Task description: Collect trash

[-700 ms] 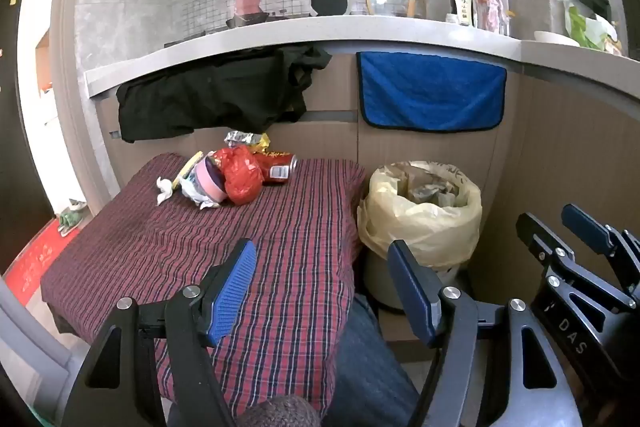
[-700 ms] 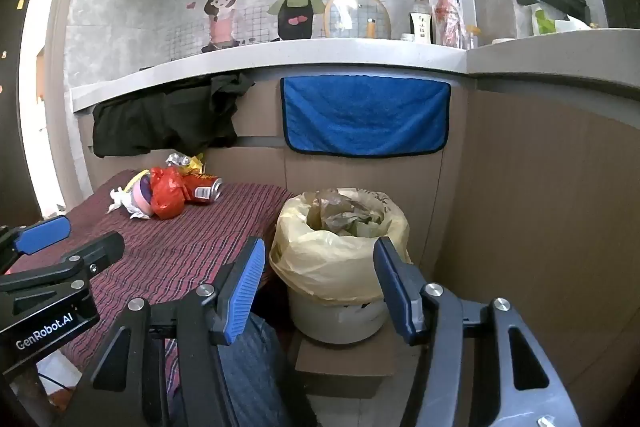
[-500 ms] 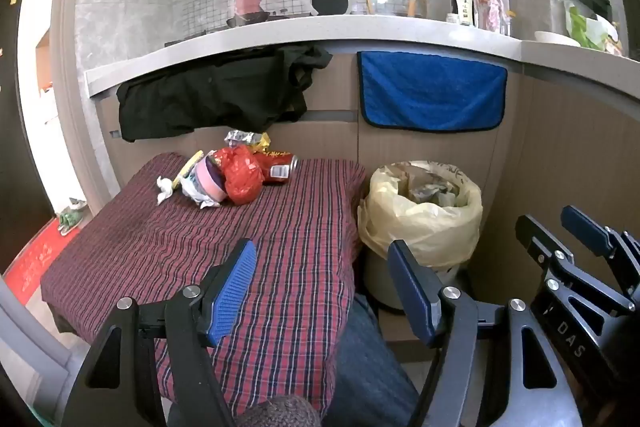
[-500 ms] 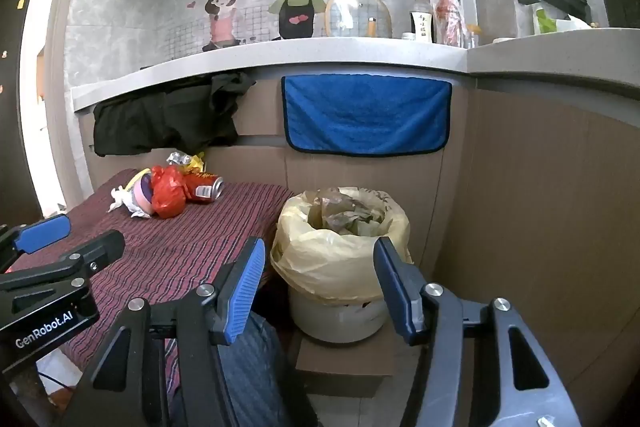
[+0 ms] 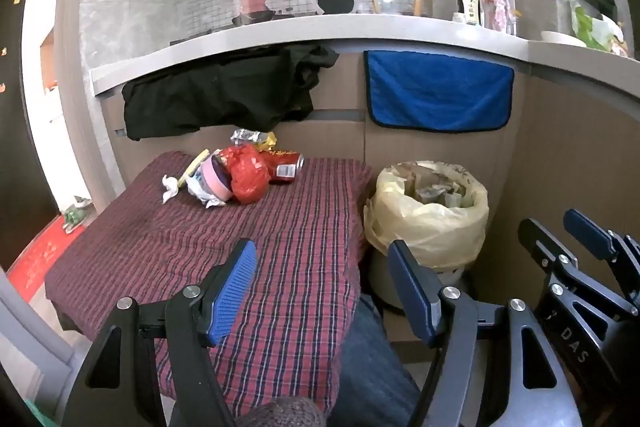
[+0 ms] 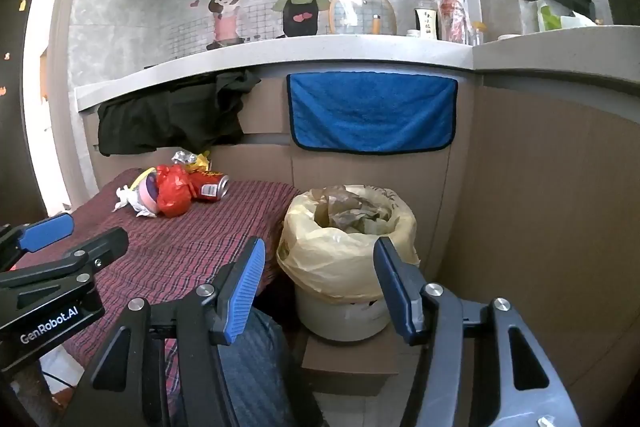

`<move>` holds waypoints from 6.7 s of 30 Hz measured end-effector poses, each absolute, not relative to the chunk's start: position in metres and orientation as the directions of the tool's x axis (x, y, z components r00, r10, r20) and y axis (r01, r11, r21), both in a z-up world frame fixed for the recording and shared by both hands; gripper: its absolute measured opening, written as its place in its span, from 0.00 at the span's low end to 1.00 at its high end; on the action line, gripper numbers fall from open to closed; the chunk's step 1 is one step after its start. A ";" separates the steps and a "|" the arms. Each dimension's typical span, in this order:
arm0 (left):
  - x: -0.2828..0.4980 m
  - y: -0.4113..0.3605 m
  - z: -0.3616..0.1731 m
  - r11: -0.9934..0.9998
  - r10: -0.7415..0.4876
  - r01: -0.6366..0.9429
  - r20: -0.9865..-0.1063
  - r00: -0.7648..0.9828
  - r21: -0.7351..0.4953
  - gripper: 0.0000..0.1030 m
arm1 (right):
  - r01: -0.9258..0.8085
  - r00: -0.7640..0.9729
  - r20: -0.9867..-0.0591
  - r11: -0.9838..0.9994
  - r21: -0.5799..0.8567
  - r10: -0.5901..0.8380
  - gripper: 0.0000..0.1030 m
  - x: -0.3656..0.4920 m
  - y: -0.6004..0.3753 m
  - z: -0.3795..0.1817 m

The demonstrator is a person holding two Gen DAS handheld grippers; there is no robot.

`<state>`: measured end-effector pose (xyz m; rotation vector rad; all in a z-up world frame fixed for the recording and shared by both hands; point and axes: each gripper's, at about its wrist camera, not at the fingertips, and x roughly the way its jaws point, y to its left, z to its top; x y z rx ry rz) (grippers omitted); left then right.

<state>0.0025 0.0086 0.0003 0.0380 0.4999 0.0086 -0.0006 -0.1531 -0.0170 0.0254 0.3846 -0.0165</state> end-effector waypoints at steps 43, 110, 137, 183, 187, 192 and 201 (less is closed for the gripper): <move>0.003 0.007 0.000 0.999 0.044 -0.025 -0.491 0.870 0.045 0.67 | 0.015 0.923 -0.385 1.000 0.023 -0.005 0.52 0.000 -0.150 -0.017; 0.323 0.364 -0.112 0.934 0.076 -0.297 -0.703 0.707 -0.198 0.66 | -0.347 0.783 -0.553 0.938 -0.010 0.285 0.50 0.303 0.047 -0.042; 0.298 0.380 -0.067 0.926 0.021 -0.244 -0.604 0.796 -0.288 0.05 | -0.448 0.757 -0.539 0.894 -0.016 0.370 0.49 0.324 0.091 -0.040; 0.179 0.181 0.014 0.987 -0.048 -0.024 -0.434 0.899 -0.158 0.06 | -0.439 0.767 -0.488 0.895 0.074 0.417 0.27 0.267 0.025 0.018; 0.193 0.124 0.023 0.990 -0.101 0.051 -0.408 0.908 -0.132 0.06 | -0.400 0.797 -0.455 0.912 0.095 0.397 0.27 0.259 -0.027 0.027; 0.219 0.054 0.032 0.987 -0.158 0.133 -0.390 0.907 -0.092 0.06 | -0.339 0.831 -0.427 0.933 0.118 0.356 0.27 0.256 -0.100 0.032; 0.265 -0.013 0.021 0.963 -0.270 0.237 -0.444 0.855 -0.129 0.06 | -0.207 0.862 -0.440 0.967 0.151 0.253 0.27 0.280 -0.196 0.023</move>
